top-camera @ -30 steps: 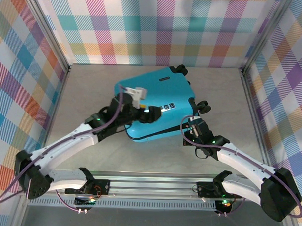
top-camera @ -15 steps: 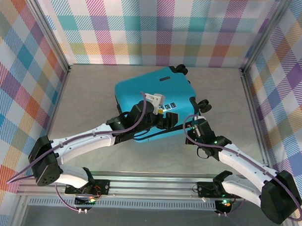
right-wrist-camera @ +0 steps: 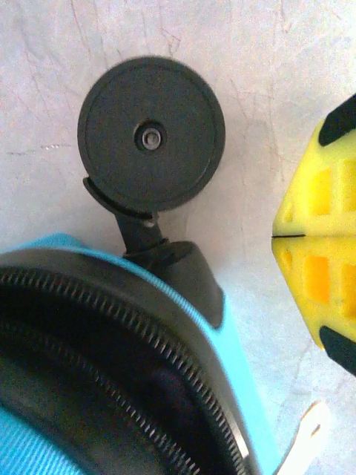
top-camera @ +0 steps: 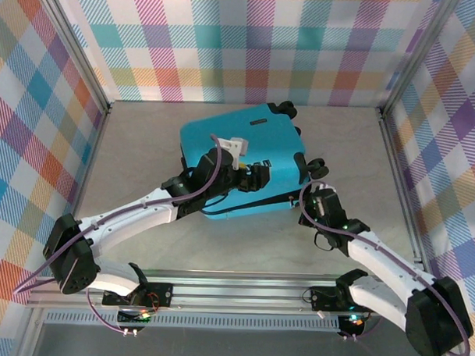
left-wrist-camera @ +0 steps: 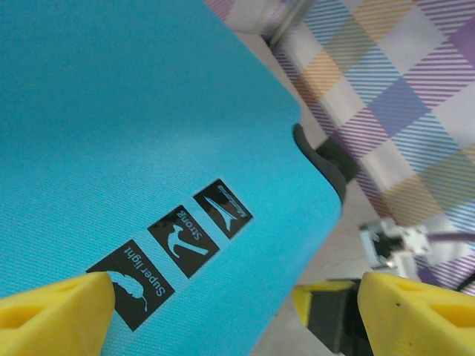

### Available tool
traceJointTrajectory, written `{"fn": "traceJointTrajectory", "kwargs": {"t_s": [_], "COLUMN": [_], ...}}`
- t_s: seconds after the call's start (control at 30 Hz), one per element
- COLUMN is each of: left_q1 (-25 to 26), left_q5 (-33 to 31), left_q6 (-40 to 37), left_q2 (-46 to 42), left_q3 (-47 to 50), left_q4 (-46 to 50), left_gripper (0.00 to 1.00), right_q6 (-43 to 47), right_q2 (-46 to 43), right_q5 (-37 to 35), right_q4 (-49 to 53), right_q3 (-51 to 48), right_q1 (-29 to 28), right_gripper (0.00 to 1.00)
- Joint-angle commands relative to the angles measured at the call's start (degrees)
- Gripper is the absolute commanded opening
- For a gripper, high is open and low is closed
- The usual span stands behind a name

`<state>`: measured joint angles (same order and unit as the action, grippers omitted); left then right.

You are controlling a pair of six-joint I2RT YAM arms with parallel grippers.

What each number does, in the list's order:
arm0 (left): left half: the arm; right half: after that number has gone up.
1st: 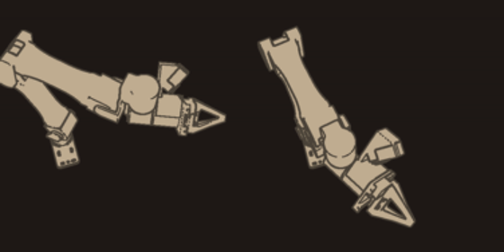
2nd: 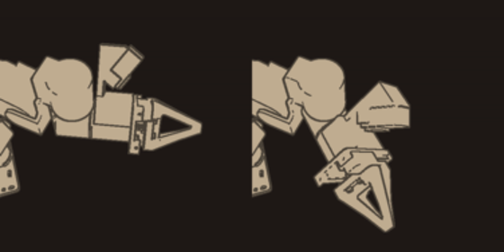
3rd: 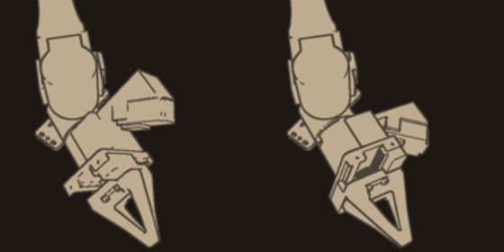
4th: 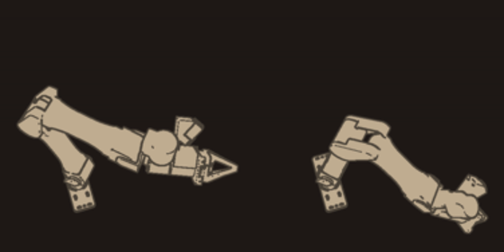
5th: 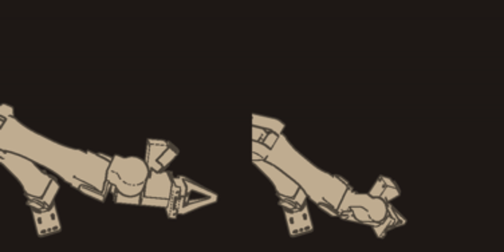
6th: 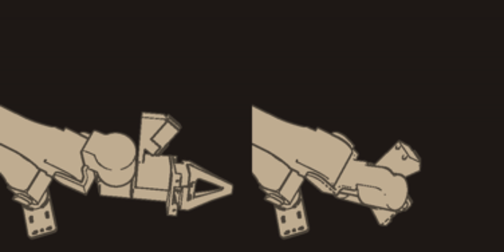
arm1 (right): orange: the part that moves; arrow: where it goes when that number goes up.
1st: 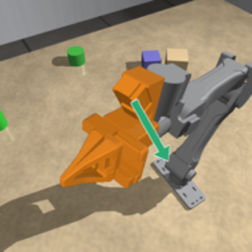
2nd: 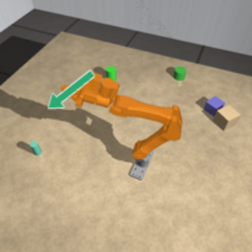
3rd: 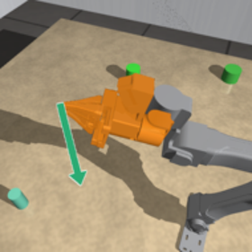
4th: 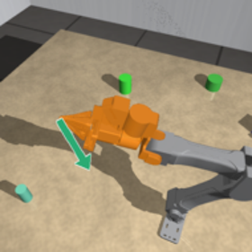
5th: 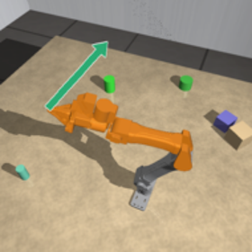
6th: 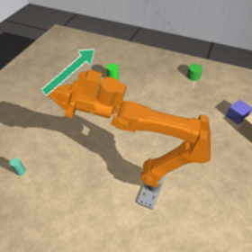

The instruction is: Pack the luggage

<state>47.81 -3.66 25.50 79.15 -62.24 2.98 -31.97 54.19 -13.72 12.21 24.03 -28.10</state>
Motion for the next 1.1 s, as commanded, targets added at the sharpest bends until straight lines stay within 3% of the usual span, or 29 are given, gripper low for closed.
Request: {"fn": "traceJointTrajectory", "kwargs": {"t_s": [0.0,0.1,0.23,0.7,1.07], "left_q1": [-3.69,-5.51,-5.63,-5.57,-5.61], "left_q5": [-3.88,-1.05,1.75,3.74,4.35], "left_q6": [-5.30,-7.82,-7.38,-6.13,-5.28], "left_q2": [3.07,3.81,3.73,2.50,2.41], "left_q3": [-0.90,-3.13,-3.99,-4.74,-4.38], "left_q4": [9.97,10.62,10.02,9.26,8.75], "left_gripper": [0.86,0.86,0.86,0.86,0.86], "right_q6": [1.92,3.10,4.53,4.93,4.46], "right_q2": [-6.06,-11.86,-13.56,-0.02,3.43], "right_q5": [3.04,6.79,10.48,14.62,14.65], "right_q4": [-5.11,-8.63,-10.32,-27.36,-31.53], "right_q3": [-3.95,-7.84,-8.31,-6.62,-5.50], "right_q1": [-0.86,-1.08,-1.40,-5.72,-6.00], "right_gripper": [0.00,0.01,0.16,0.41,0.43]}}
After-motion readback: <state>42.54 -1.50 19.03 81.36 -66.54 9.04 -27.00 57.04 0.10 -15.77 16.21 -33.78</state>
